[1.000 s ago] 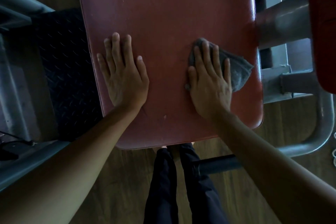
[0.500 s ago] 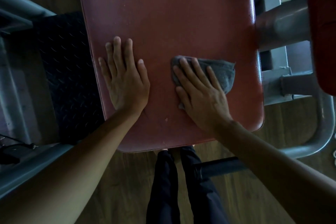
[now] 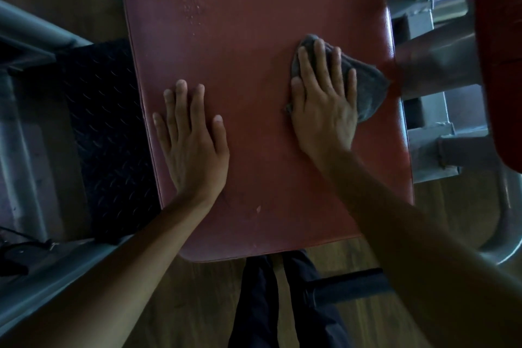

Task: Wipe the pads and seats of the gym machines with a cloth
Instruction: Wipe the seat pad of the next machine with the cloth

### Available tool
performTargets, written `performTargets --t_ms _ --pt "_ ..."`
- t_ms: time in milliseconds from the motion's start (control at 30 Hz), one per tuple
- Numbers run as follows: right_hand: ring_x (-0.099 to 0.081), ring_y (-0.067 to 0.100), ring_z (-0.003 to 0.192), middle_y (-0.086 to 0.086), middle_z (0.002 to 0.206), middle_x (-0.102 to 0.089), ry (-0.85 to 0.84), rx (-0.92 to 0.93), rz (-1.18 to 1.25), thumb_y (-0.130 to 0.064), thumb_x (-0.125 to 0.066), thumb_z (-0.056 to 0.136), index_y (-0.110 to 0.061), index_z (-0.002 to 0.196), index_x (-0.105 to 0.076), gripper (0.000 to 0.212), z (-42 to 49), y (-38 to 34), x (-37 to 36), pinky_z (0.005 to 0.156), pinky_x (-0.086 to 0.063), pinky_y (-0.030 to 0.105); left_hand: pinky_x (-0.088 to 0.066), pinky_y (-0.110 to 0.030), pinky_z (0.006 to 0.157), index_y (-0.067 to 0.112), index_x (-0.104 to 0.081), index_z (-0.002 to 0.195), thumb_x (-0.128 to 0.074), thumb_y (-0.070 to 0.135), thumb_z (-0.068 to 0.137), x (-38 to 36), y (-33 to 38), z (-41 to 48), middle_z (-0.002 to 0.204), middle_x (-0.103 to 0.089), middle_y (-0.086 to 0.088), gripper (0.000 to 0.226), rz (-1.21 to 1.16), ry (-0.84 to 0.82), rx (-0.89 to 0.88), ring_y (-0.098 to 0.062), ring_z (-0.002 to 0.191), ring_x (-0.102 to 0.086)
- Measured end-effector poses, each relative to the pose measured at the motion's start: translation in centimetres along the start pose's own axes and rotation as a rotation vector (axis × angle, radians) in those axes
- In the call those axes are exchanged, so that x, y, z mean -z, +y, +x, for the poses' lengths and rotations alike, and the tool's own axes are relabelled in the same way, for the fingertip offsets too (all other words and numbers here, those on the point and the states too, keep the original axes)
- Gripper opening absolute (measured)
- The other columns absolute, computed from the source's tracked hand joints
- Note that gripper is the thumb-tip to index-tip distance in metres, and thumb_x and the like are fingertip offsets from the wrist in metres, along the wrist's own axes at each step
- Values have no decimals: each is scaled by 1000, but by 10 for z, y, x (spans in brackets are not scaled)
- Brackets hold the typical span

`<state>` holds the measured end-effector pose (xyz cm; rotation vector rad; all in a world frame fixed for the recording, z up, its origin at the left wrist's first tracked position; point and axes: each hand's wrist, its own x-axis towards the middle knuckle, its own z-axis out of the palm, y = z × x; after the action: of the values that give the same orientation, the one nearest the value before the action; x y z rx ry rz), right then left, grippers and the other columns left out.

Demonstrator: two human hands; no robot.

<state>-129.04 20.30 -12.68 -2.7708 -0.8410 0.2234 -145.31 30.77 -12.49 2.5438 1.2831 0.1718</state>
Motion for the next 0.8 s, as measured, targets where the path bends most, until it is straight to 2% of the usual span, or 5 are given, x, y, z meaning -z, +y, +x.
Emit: performTargets --t_ms 200,367,500,667,800 --pt "-17 18 150 -4 162 -23 -82 410 -66 -34 -28 105 -25 154 -29 50 -21 20 4 122 -16 44 -5 -49 125 17 -28 155 -35 32 106 0 2 0 166 -17 -6 52 10 0 2 -25 154 -9" --pt "-8 19 152 -3 164 -16 37 -179 22 -35 -26 104 -26 155 -24 51 8 2 1 123 -7 43 -8 -51 124 16 -27 155 -35 32 106 1 3 0 165 -18 -8 52 36 -12 2 -28 154 -12" --pt "-21 19 149 -3 160 -28 8 292 -30 -33 -31 104 -26 152 -34 48 0 21 3 121 -16 43 -15 -52 122 15 -36 151 -42 31 104 5 3 5 162 -26 -9 50 -7 -12 1 -30 150 -20" --pt "-6 18 152 -4 164 -13 83 -275 22 -36 -23 104 -28 156 -21 52 28 -5 0 123 -5 43 -24 -52 118 14 -42 146 -45 31 103 11 8 29 158 -33 -9 46 -24 21 -97 -30 144 -32" --pt "-20 17 150 -4 160 -26 43 352 -51 -34 -28 106 -26 153 -32 48 18 13 -4 121 -19 43 -12 -50 122 16 -34 151 -39 34 104 8 22 64 162 -26 -7 51 6 -24 -188 -26 151 -20"
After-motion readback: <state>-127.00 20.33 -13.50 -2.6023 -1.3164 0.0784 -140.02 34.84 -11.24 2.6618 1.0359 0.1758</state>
